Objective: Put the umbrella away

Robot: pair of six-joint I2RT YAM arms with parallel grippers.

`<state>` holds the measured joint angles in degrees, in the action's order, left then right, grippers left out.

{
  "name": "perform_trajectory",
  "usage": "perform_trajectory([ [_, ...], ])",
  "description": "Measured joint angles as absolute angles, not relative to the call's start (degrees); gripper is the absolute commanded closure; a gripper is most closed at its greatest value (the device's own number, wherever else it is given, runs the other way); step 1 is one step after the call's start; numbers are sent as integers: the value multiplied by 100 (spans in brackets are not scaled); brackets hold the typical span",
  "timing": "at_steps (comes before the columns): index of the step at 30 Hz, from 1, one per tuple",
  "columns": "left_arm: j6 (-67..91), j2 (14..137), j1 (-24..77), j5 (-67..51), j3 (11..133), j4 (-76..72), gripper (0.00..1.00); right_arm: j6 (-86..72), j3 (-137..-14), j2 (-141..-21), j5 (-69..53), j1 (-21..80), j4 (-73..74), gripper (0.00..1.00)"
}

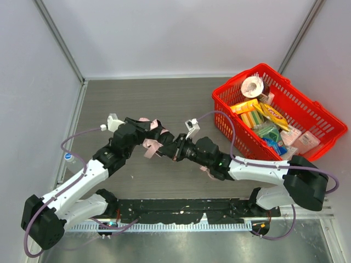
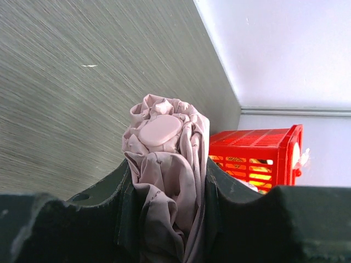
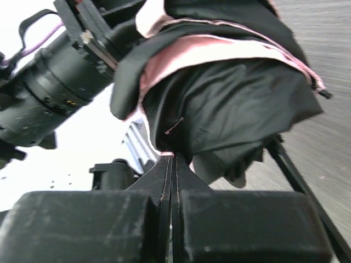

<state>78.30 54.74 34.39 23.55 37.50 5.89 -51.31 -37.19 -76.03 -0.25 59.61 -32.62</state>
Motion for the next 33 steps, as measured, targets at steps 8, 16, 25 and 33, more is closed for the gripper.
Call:
perform_trajectory([
  [8,8637,5203,3441,2259,3750,784,100,-3953,-3754,-7583,1074,6075,-2753,99],
  [16,8672,5116,3437,2191,4060,1192,100,-2978,-4906,-7496,1162,6130,-884,73],
  [25,8602,5072,3437,2158,3763,1208,100,-2235,-5249,-6622,740,6130,1186,48],
  [33,8195,5190,3437,1922,3760,1225,100,-1483,-5907,-6311,589,6130,1999,20],
])
